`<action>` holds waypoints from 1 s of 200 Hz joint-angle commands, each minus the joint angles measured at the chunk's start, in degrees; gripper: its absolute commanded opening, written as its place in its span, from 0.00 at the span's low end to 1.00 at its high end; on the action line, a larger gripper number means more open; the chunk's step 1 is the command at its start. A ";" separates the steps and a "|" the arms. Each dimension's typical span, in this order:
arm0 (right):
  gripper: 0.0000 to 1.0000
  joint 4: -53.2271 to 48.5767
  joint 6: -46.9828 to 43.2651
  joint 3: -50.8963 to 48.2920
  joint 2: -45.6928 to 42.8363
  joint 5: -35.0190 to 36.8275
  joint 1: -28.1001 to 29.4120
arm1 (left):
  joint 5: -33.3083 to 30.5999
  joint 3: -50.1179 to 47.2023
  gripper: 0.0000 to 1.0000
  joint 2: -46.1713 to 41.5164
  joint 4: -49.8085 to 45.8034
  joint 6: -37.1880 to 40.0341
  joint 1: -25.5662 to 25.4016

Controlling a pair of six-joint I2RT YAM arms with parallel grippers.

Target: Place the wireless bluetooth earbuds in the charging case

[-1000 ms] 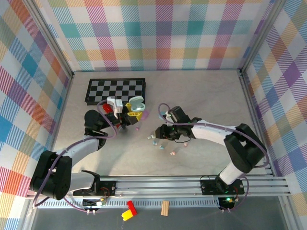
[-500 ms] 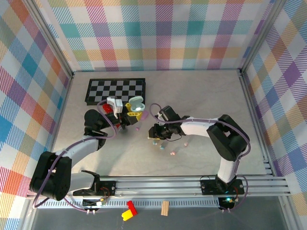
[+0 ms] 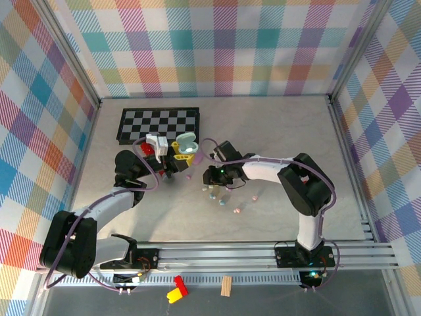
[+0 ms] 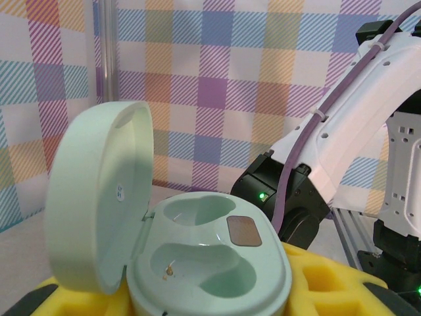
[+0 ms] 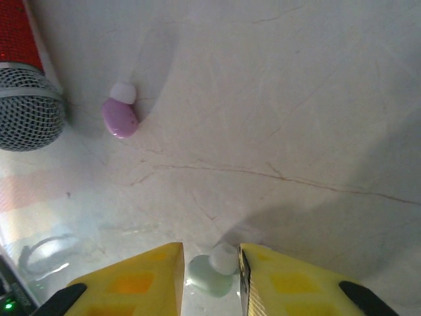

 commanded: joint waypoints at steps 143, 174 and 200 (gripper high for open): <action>0.55 -3.78 -5.87 -3.24 -6.05 6.64 -0.78 | -3.13 -0.58 0.24 -0.07 4.06 -1.49 5.02; 0.59 -3.83 -7.16 -1.19 -3.83 5.70 -1.05 | -3.01 -0.80 0.24 -0.01 4.19 -1.49 5.02; 0.61 -3.70 -8.81 1.12 -0.47 3.57 -1.40 | -3.01 -0.91 0.25 -0.17 4.23 -1.49 5.02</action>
